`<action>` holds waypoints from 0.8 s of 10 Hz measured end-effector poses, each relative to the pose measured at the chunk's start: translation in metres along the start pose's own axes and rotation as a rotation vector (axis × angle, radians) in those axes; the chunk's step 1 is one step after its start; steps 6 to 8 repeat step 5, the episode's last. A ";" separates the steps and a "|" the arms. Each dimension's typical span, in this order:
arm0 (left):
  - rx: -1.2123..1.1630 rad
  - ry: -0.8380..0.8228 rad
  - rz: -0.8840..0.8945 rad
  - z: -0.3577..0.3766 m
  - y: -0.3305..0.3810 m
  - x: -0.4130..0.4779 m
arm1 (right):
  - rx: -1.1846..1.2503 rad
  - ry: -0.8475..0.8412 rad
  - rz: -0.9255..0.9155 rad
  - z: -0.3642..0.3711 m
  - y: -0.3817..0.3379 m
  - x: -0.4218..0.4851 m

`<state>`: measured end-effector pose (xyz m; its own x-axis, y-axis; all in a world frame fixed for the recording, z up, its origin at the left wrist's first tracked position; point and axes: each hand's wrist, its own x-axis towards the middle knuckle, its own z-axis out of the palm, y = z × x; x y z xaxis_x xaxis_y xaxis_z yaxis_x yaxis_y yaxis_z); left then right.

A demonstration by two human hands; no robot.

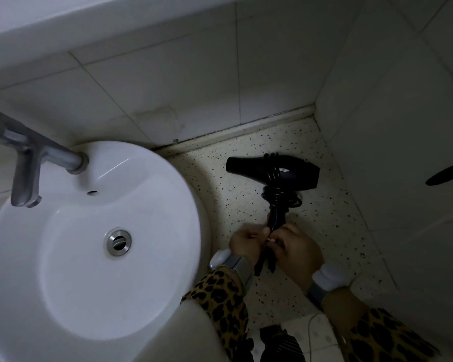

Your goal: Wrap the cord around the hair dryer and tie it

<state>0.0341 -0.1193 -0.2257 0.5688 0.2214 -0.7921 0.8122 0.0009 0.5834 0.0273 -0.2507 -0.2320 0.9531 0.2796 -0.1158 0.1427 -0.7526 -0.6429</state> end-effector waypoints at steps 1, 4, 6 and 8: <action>0.088 0.033 0.022 0.004 -0.007 0.001 | 0.027 -0.059 0.099 -0.004 0.001 -0.001; 0.170 -0.011 0.150 -0.005 0.006 -0.001 | -0.003 -0.106 0.164 -0.023 -0.013 0.010; 0.126 0.022 0.190 -0.011 0.015 -0.012 | -0.001 -0.015 0.191 -0.038 -0.026 0.005; 0.126 0.022 0.190 -0.011 0.015 -0.012 | -0.001 -0.015 0.191 -0.038 -0.026 0.005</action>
